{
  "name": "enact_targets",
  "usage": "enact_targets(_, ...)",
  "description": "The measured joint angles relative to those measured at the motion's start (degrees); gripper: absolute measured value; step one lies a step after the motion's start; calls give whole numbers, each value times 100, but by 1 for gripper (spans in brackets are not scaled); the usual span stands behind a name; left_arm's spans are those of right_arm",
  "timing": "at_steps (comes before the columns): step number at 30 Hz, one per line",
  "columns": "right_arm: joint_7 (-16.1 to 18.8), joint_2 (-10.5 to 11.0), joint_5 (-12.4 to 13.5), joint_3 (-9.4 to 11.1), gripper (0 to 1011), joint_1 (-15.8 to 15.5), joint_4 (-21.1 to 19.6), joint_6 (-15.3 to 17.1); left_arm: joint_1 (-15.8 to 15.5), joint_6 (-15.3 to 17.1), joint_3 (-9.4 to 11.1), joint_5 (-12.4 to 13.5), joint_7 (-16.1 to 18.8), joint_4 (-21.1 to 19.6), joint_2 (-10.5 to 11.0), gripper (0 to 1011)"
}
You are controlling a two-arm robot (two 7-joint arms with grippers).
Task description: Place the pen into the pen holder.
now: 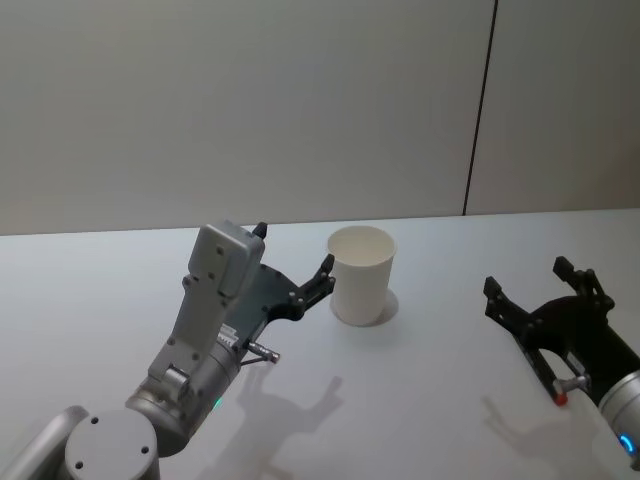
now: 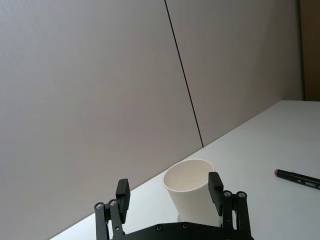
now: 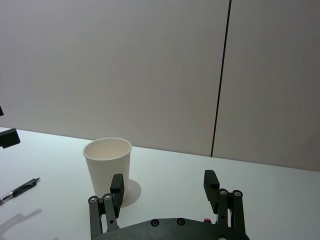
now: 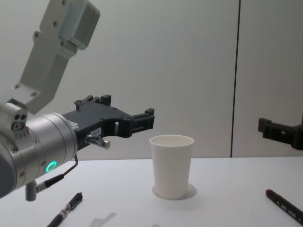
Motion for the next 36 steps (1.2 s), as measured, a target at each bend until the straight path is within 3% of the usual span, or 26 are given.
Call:
enact_targets(11,-99,-85,124,-1,1002,80,-134,594,0,0,0,0,0,0,0,1003)
enact_targets(26,-182,-143,548,143,1002,424,-268,2018,0,0,0,0,0,0,0,1003)
enact_targets(36,-65,-142,724,256,1002,845,-171,3085,0,0,0,0,0,0,0,1003)
